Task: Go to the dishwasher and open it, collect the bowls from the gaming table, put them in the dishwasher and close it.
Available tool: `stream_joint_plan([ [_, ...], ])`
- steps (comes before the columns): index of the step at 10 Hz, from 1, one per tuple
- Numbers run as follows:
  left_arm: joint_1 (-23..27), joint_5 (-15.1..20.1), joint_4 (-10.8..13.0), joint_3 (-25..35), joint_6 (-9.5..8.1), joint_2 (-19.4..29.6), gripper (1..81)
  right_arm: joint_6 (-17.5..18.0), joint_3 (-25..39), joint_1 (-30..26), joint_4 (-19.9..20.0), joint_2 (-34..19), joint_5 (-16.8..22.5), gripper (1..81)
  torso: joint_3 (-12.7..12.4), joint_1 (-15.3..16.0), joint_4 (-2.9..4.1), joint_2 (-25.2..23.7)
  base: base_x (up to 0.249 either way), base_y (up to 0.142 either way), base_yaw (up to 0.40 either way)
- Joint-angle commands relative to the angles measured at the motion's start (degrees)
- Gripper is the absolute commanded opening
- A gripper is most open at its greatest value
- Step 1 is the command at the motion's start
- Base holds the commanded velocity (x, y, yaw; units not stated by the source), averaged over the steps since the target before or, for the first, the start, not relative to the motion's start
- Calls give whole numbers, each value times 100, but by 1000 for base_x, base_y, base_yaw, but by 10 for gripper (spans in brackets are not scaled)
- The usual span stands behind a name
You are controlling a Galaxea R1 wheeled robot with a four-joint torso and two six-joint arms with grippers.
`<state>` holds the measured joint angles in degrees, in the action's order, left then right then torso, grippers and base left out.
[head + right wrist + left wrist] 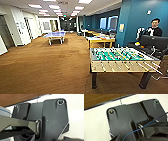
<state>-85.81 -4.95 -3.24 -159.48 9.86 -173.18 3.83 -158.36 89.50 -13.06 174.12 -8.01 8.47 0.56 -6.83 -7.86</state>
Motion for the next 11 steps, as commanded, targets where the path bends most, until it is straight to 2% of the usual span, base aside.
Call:
stream_joint_plan([
  [1,270,266,25,-13,33,11,811,-22,8,-253,31,-6,256,811,0,0,0,0,0,0,281],
  [3,270,266,-10,-13,25,11,811,-22,-1,-235,31,-6,256,811,0,0,0,0,0,0,181],
  [11,262,266,-36,-13,7,11,811,-22,-19,-235,31,-6,282,811,0,-2,0,0,0,-15,0],
])
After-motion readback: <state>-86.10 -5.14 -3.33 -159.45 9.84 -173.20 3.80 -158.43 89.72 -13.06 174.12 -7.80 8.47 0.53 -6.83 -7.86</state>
